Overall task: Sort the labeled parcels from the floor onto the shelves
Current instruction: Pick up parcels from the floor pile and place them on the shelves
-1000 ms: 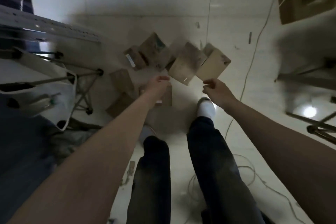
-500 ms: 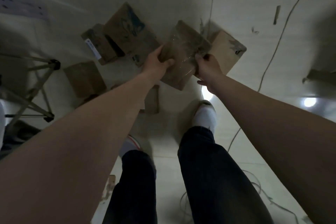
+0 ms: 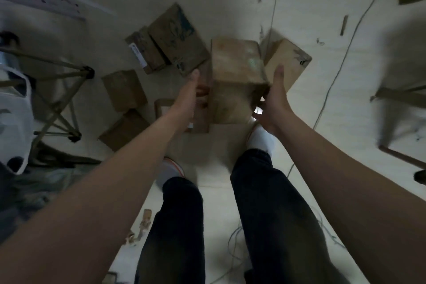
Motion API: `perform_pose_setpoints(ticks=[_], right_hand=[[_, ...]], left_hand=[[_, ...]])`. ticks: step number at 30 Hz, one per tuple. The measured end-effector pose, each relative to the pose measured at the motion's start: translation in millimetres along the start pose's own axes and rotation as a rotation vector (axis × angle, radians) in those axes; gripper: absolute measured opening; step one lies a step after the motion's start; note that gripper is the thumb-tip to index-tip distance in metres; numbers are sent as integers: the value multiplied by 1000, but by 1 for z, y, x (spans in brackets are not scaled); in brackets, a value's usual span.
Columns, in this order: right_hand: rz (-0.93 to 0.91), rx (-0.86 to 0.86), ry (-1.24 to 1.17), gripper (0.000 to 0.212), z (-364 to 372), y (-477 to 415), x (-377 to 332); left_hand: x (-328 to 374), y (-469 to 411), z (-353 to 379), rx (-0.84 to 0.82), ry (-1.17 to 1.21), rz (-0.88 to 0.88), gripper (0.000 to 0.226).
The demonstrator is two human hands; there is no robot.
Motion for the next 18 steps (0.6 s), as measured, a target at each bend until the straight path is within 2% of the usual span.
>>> perform_pose_setpoints(ticks=[1,4,5,7,8,9,11,15,18], right_hand=[[-10,7,3,70,1,13,1],[-106,40,95,21,16,53,4],[-153,39,175,19,22,67,5],[-215,27,316,46,41,97,8],[-226,19,349,51,51,113,9],[-218,17,360,48,62,129,10],[-185,23,341,27,83,162,15],[-277,-4,380,54,124,232,19],[-378,-21,322,55,149,280,16]], left_hand=[[-4,14,-5,13,6,4,55],[-20,53,-27,1,70,50,51],[-24,65,-35,-24,118,59,52],[-29,95,-57,-88,180,46,60],[-30,109,-68,-120,190,46,61],[-29,125,-79,-142,209,58,58],[-24,158,-101,-143,282,100,46],[-4,229,-134,-33,150,213,58],[4,278,-149,9,160,293,51]])
Point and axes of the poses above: each hand's wrist, its own y-axis away from the middle knuckle, its own z-axis out of the palm, x = y × z, the point moved 4 cm from there along -y, towards the middle knuckle, and after that the axes turned 6 degrees about -x, right-handed, at the moved point
